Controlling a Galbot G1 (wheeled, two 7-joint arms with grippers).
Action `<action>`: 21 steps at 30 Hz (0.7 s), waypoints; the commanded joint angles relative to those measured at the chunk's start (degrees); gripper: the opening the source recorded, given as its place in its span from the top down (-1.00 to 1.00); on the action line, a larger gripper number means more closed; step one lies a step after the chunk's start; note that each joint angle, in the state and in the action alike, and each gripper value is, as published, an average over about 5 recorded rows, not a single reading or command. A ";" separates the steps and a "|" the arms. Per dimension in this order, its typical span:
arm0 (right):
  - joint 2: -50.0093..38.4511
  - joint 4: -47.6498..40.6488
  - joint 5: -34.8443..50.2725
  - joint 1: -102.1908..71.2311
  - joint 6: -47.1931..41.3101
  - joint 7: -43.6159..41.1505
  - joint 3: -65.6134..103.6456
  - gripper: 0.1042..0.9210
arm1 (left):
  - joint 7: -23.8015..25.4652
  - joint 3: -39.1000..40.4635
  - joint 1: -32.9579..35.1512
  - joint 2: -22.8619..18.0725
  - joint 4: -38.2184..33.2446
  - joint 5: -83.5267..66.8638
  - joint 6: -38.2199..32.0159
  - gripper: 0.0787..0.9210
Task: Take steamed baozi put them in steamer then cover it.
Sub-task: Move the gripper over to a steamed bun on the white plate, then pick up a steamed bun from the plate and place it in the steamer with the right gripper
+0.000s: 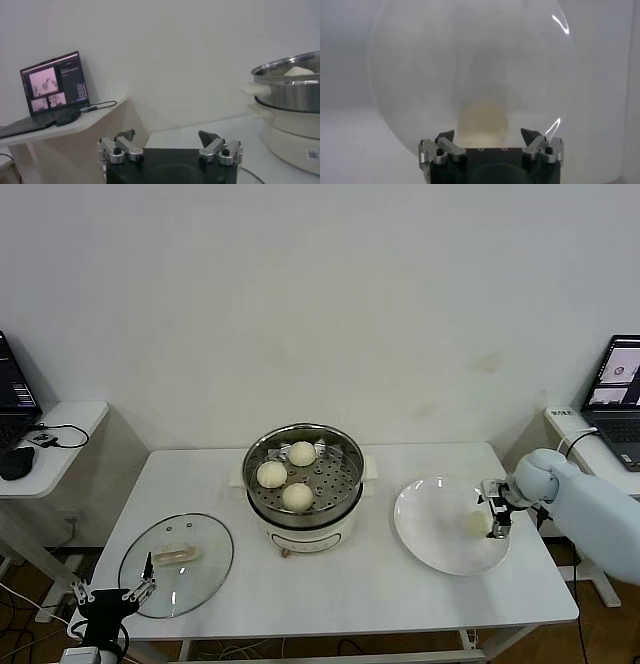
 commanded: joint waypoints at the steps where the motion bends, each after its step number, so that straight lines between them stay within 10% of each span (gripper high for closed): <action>1: 2.81 -3.76 -1.14 -1.37 -0.13 -0.22 1.43 -0.58 | -0.01 -0.02 0.01 0.04 0.07 -0.04 -0.04 -0.77; 21: -2.17 4.97 4.30 8.54 -1.98 -3.27 -5.69 -0.20 | -0.07 -0.11 -0.03 0.14 -0.12 -0.10 -0.13 -0.77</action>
